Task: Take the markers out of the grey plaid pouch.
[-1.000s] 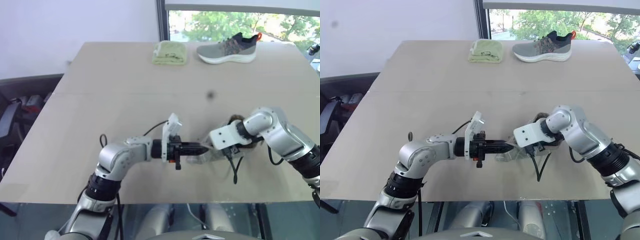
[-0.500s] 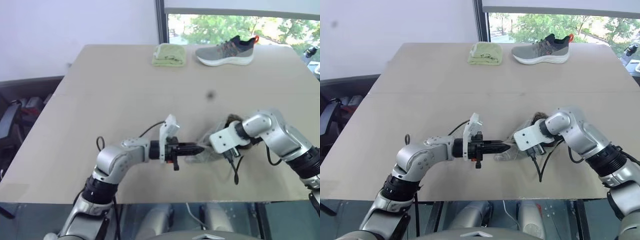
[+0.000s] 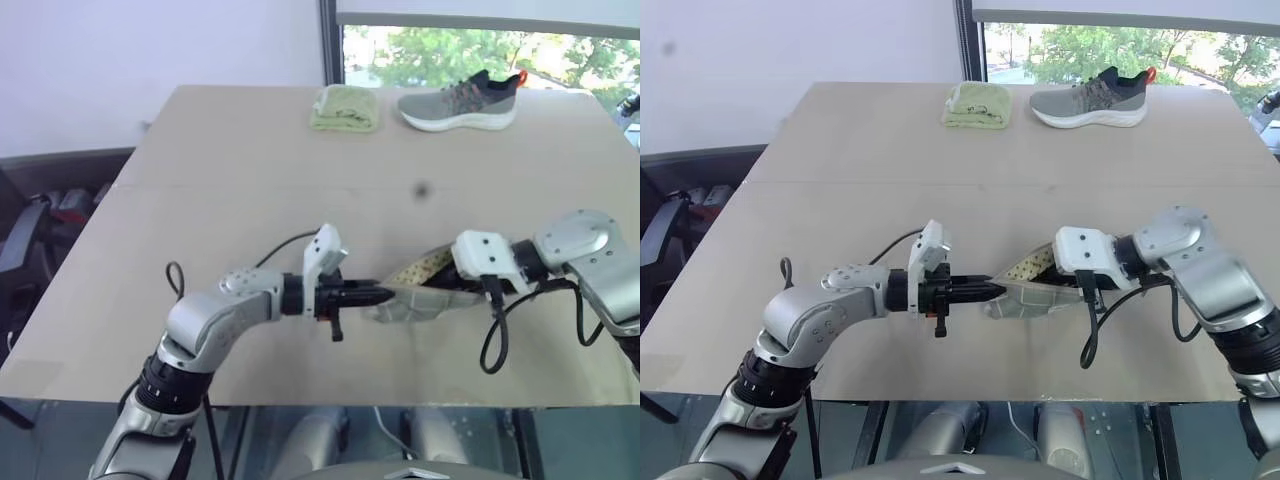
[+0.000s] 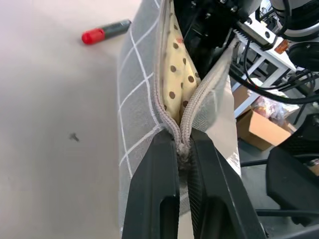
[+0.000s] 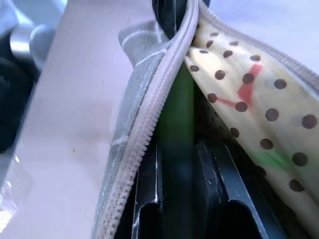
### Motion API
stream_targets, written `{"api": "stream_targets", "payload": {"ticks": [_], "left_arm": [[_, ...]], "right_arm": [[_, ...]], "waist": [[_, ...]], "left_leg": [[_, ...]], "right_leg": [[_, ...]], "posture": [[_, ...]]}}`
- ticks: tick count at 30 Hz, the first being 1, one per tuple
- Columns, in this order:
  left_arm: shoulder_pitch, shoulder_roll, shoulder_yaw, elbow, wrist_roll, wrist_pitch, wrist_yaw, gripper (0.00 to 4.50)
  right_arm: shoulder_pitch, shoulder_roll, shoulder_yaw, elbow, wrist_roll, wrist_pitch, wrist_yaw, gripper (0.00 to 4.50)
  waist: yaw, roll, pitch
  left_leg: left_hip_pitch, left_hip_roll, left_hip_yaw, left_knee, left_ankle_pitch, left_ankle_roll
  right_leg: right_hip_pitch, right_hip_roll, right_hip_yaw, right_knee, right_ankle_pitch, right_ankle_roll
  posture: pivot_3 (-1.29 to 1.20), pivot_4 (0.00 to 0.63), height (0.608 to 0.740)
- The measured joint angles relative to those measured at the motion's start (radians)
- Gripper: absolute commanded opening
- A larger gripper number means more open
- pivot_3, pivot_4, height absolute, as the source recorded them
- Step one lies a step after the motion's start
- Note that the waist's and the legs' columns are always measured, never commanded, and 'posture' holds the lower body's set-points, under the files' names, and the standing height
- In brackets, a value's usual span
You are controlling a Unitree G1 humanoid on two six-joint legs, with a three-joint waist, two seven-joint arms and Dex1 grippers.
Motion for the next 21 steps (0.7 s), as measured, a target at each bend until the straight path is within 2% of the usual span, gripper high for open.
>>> {"api": "stream_targets", "payload": {"ticks": [13,17,20,21], "left_arm": [[-0.004,0.077,-0.053,-0.051,0.046,-0.002,0.004,0.00],[-0.004,0.077,-0.050,-0.020,0.083,-0.032,0.017,0.00],[-0.019,0.072,-0.047,0.030,0.128,-0.079,0.040,0.00],[-0.022,0.070,-0.044,0.033,0.131,-0.084,0.042,0.00]], "right_arm": [[-0.060,0.013,-0.003,0.051,0.050,0.012,-0.126,0.30],[-0.069,0.027,-0.080,0.024,0.204,0.099,-0.119,0.30],[-0.147,0.121,-0.183,0.015,0.366,0.180,-0.180,0.30],[-0.157,0.127,-0.191,0.015,0.378,0.185,-0.187,0.30]], "waist": [[0.005,0.000,0.001],[0.004,0.000,0.002],[0.001,0.000,0.002],[0.003,0.000,0.002]], "left_leg": [[-0.002,0.000,0.000,0.000,0.000,0.000],[-0.006,0.000,0.000,0.000,0.000,0.000],[-0.007,0.000,0.000,0.000,0.000,0.000],[-0.007,0.000,0.000,0.000,0.000,0.000]], "right_leg": [[-0.002,0.000,0.000,-0.001,0.000,0.000],[-0.006,0.000,0.000,0.000,0.000,0.000],[-0.007,0.000,0.000,0.001,0.000,0.000],[-0.007,0.000,0.000,0.001,0.000,0.000]], "posture": [[0.00,0.150,0.740],[0.00,0.150,0.740],[0.00,0.150,0.740],[0.00,0.150,0.740]]}}
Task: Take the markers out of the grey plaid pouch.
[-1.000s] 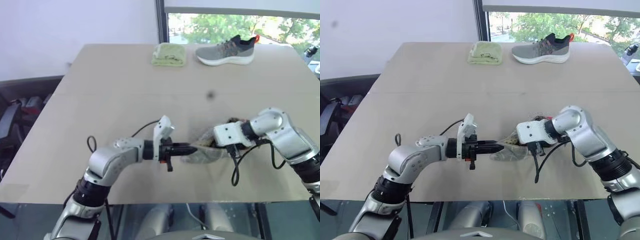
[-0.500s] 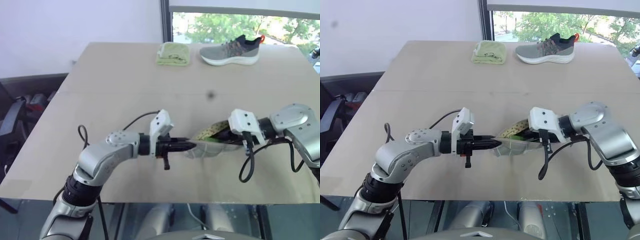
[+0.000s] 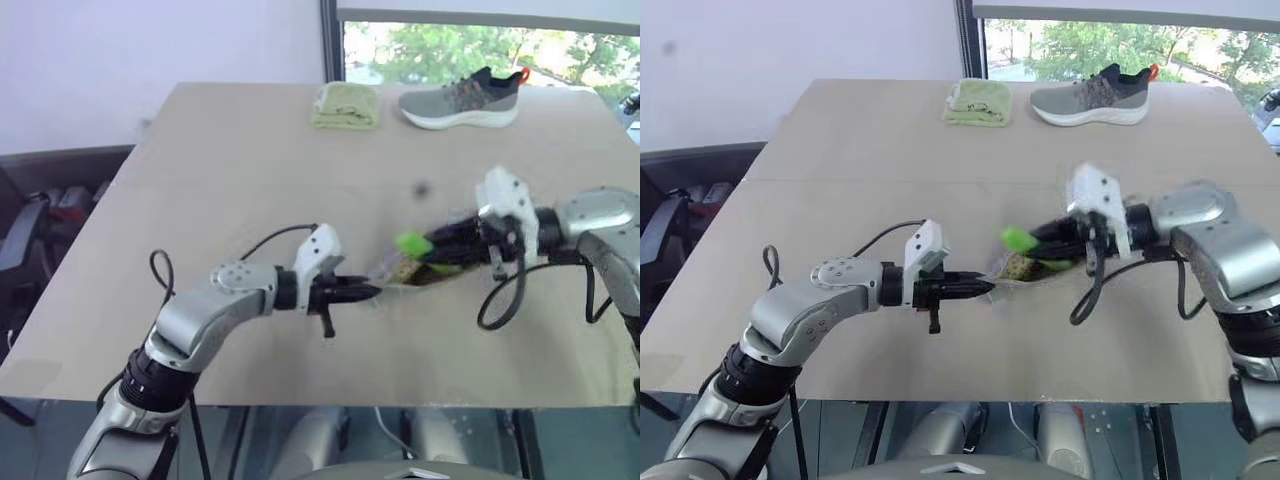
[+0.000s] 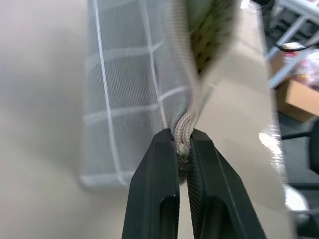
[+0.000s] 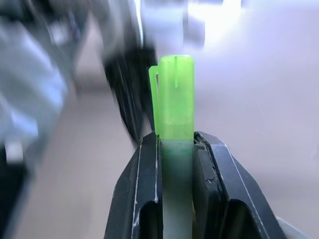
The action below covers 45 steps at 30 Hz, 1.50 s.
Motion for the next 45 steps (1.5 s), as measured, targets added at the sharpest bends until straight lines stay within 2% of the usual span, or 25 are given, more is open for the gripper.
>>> {"api": "stream_targets", "payload": {"ticks": [3,6,12,16,21,25,34,42,45], "left_arm": [[-0.021,-0.004,0.035,0.015,0.016,-0.041,0.011,0.00],[-0.030,0.001,0.061,0.030,0.033,-0.076,0.021,0.00],[-0.027,0.031,0.045,0.026,0.039,-0.145,0.010,0.00],[-0.009,0.045,0.039,0.027,0.044,-0.171,0.016,0.00],[-0.009,0.062,0.071,0.027,0.045,-0.180,0.044,0.00],[-0.019,0.051,0.072,0.027,0.044,-0.165,0.068,0.00],[-0.039,0.008,0.073,0.034,0.043,-0.126,0.097,0.00],[-0.044,-0.031,0.073,0.034,0.038,-0.079,0.125,0.00],[-0.046,-0.050,0.075,0.045,0.038,-0.058,0.140,0.00]], "right_arm": [[-0.051,0.025,-0.033,0.034,0.049,0.025,-0.071,0.30],[-0.056,0.014,-0.034,0.098,0.034,0.020,-0.095,0.30],[0.029,-0.123,0.041,0.152,-0.013,-0.127,-0.001,0.30],[0.037,-0.111,0.043,0.192,0.049,-0.114,-0.008,0.30],[0.031,-0.015,-0.039,0.243,0.198,-0.037,-0.097,0.30],[-0.013,0.066,-0.106,0.249,0.317,0.022,-0.243,0.30],[-0.015,0.157,-0.216,0.236,0.557,0.133,-0.482,0.30],[-0.045,0.324,-0.312,0.269,0.824,0.150,-0.880,0.30],[-0.044,0.357,-0.319,0.269,0.896,0.149,-0.983,0.30]], "waist": [[0.004,-0.001,0.000],[0.004,-0.001,0.001],[-0.002,-0.001,0.001],[-0.016,-0.001,0.002],[-0.020,-0.001,0.002],[-0.021,-0.001,0.002],[-0.022,-0.001,0.002],[-0.027,-0.001,0.002],[-0.027,0.000,0.002]], "left_leg": [[-0.002,-0.001,-0.001,0.001,0.000,0.000],[-0.004,-0.002,-0.001,0.001,0.000,0.000],[-0.006,-0.001,0.000,0.000,0.000,0.000],[-0.005,0.000,0.001,0.001,0.000,0.000],[-0.005,0.000,0.001,0.001,0.000,0.000],[-0.005,0.000,0.001,0.000,0.000,0.000],[-0.005,0.000,0.001,0.001,0.000,0.000],[-0.005,-0.001,0.001,0.001,0.000,0.000],[-0.005,0.000,0.001,0.001,0.000,0.000]], "right_leg": [[0.000,-0.001,-0.002,-0.001,0.000,0.000],[-0.001,-0.002,-0.002,-0.002,0.000,0.000],[-0.004,-0.001,-0.001,-0.001,0.000,0.000],[-0.005,-0.001,0.000,0.001,0.000,0.000],[-0.005,-0.001,0.000,0.001,0.001,-0.001],[-0.005,-0.001,0.000,0.000,0.001,-0.001],[-0.005,-0.001,0.000,0.002,0.001,-0.001],[-0.005,0.000,0.000,0.002,0.001,-0.001],[-0.005,0.000,0.000,0.002,0.001,-0.001]], "posture": [[0.00,0.150,0.740],[0.00,0.150,0.740],[0.00,0.150,0.740],[0.00,0.150,0.740],[0.00,0.150,0.740],[0.00,0.150,0.740],[0.00,0.150,0.740],[0.00,0.150,0.740],[0.00,0.150,0.740]]}}
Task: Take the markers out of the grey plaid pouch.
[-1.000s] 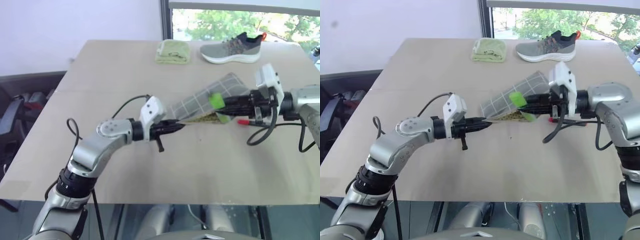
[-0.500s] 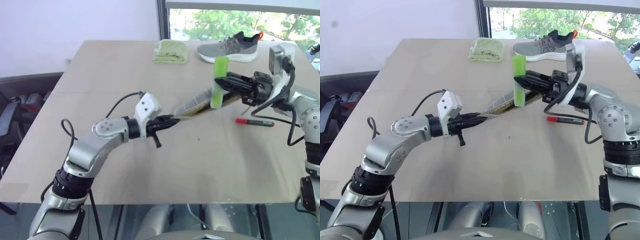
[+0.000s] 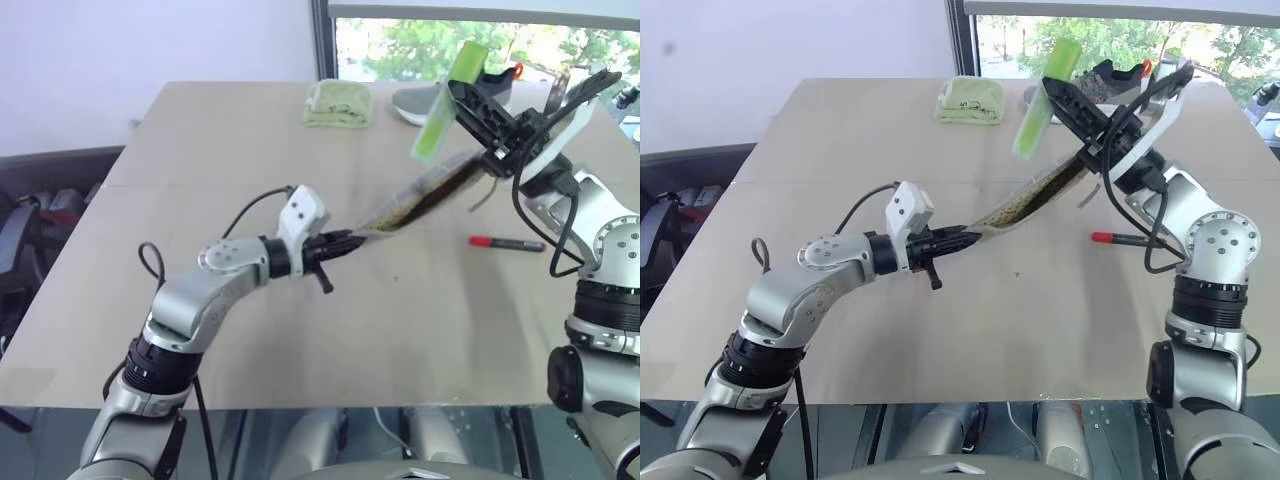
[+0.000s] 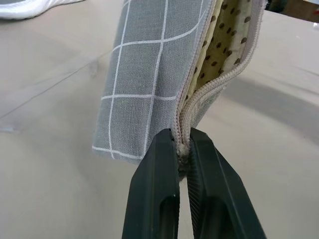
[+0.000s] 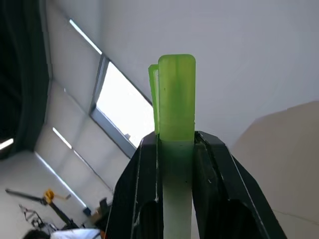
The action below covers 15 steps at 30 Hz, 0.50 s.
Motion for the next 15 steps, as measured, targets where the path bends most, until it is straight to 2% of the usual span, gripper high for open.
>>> {"api": "stream_targets", "payload": {"ticks": [10,15], "left_arm": [[-0.013,-0.101,0.030,0.026,-0.005,0.071,0.080,0.00],[-0.026,-0.155,0.065,0.028,-0.010,0.082,0.123,0.00]], "right_arm": [[0.039,0.082,-0.006,-0.070,0.186,-0.026,-0.201,0.30],[0.080,0.049,0.010,-0.111,0.285,0.007,-0.223,0.30]], "waist": [[-0.006,0.000,0.000],[-0.011,0.000,0.000]], "left_leg": [[0.000,0.000,0.000,0.000,0.000,0.000],[0.000,0.000,0.000,0.001,0.000,0.000]], "right_leg": [[0.000,0.000,0.000,0.001,0.000,0.000],[0.000,0.000,0.000,0.001,0.000,0.000]], "posture": [[0.00,0.150,0.740],[0.00,0.150,0.740]]}}
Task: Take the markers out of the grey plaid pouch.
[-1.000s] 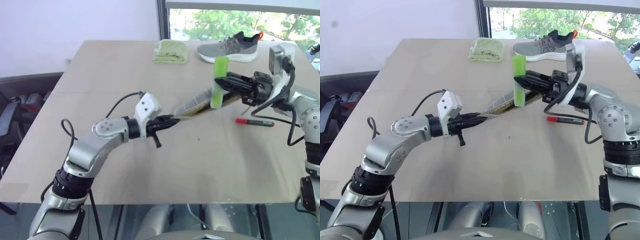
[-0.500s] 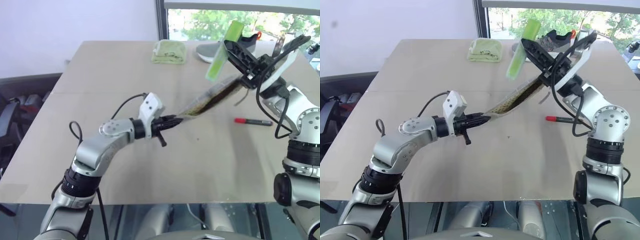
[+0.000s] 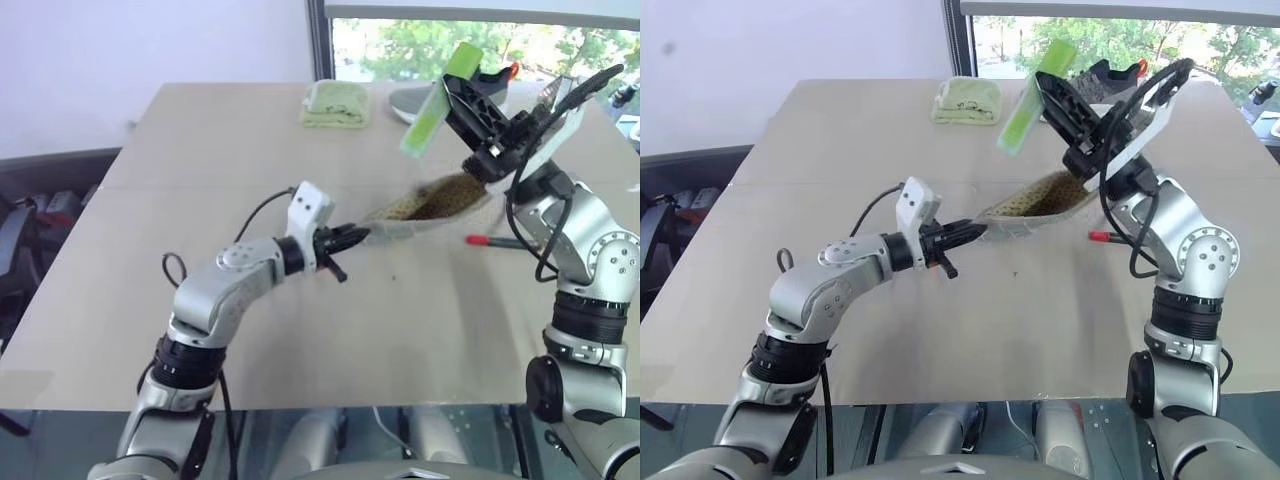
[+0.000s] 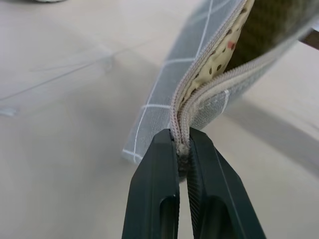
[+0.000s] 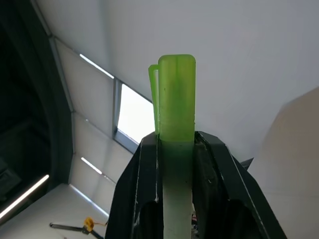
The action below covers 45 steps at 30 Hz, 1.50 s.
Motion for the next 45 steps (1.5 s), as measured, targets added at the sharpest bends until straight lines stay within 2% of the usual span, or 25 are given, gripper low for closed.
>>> {"api": "stream_targets", "payload": {"ticks": [9,13,16,20,24,28,29,30,33,36,40,45], "left_arm": [[-0.015,-0.023,0.022,0.003,0.003,0.015,0.020,0.00],[-0.004,0.005,0.031,0.003,0.007,0.013,0.014,0.00],[0.016,0.077,0.048,0.005,0.035,-0.011,-0.012,0.00],[0.026,0.177,0.060,0.009,0.072,-0.053,-0.059,0.00],[0.098,0.306,0.089,0.008,0.116,-0.087,-0.114,0.00],[0.153,0.354,0.102,-0.004,0.136,-0.106,-0.136,0.00],[0.165,0.360,0.108,-0.004,0.142,-0.112,-0.137,0.00],[0.172,0.366,0.114,-0.004,0.146,-0.115,-0.137,0.00],[0.173,0.375,0.143,-0.004,0.161,-0.124,-0.128,0.00],[0.136,0.366,0.168,-0.003,0.181,-0.137,-0.090,0.00],[0.056,0.304,0.194,0.002,0.194,-0.155,-0.026,0.00],[0.037,0.314,0.219,0.002,0.235,-0.171,0.021,0.00]], "right_arm": [[0.031,-0.059,0.033,-0.013,0.033,0.028,0.037,0.30],[0.039,-0.212,0.025,-0.005,-0.048,0.078,0.179,0.30],[0.128,-0.461,0.085,-0.019,-0.341,0.099,0.436,0.30],[0.241,-0.667,0.293,-0.014,-0.798,-0.045,0.726,0.30],[0.249,-0.811,0.401,0.077,-1.201,-0.275,0.880,0.30],[0.270,-0.842,0.449,0.085,-1.398,-0.403,0.949,0.30],[0.275,-0.839,0.462,0.087,-1.432,-0.426,0.963,1.33],[0.277,-0.833,0.470,0.087,-1.458,-0.442,0.976,1.66],[0.276,-0.822,0.469,0.087,-1.503,-0.468,1.006,3.22],[0.264,-0.759,0.441,0.100,-1.508,-0.457,0.998,4.48],[0.242,-0.714,0.392,0.104,-1.487,-0.420,1.011,4.48],[0.259,-0.704,0.322,0.104,-1.452,-0.382,1.036,4.48]], "waist": [[-0.013,0.000,0.000],[-0.010,0.000,0.000],[-0.003,0.000,0.000],[-0.008,0.000,0.000],[-0.010,0.001,0.000],[-0.007,0.001,0.000],[-0.006,0.001,0.000],[-0.005,0.001,0.000],[0.000,0.001,0.000],[0.008,0.001,0.000],[0.024,0.000,0.000],[0.024,0.000,0.000]], "left_leg": [[0.000,0.000,0.001,0.000,0.000,0.000],[0.000,0.000,0.001,0.000,0.000,0.000],[0.000,0.000,0.001,0.000,0.000,0.000],[0.001,0.000,0.003,0.000,0.000,0.000],[0.001,0.001,0.006,-0.001,0.000,0.000],[0.001,0.001,0.006,-0.001,0.000,0.000],[0.001,0.001,0.006,-0.001,0.000,0.000],[0.001,0.001,0.006,-0.001,0.000,0.000],[0.001,0.002,0.006,-0.001,0.000,0.000],[0.001,0.002,0.006,-0.001,0.000,0.000],[0.000,0.002,0.006,-0.001,0.000,0.000],[-0.001,0.002,0.006,-0.002,0.000,0.000]], "right_leg": [[0.000,0.000,0.001,0.001,0.000,0.000],[0.000,0.000,0.001,0.001,0.000,0.000],[0.000,0.001,0.000,-0.001,0.000,0.000],[-0.001,0.001,0.002,0.001,0.000,0.000],[-0.003,0.001,0.005,0.003,0.000,0.000],[-0.003,0.001,0.005,0.002,0.000,0.000],[-0.003,0.001,0.005,0.002,0.000,0.000],[-0.003,0.001,0.005,0.002,0.000,0.000],[-0.003,0.001,0.005,0.002,0.000,0.000],[-0.002,0.001,0.005,0.002,0.000,0.000],[-0.002,0.000,0.004,0.001,0.000,0.000],[-0.002,0.000,0.004,-0.001,0.000,0.000]], "posture": [[0.00,0.150,0.740],[0.00,0.150,0.740],[0.00,0.150,0.740],[0.00,0.150,0.740],[0.00,0.150,0.740],[0.00,0.150,0.740],[0.00,0.150,0.740],[0.00,0.150,0.740],[0.00,0.150,0.740],[0.00,0.150,0.740],[0.00,0.150,0.740],[0.00,0.150,0.740]]}}
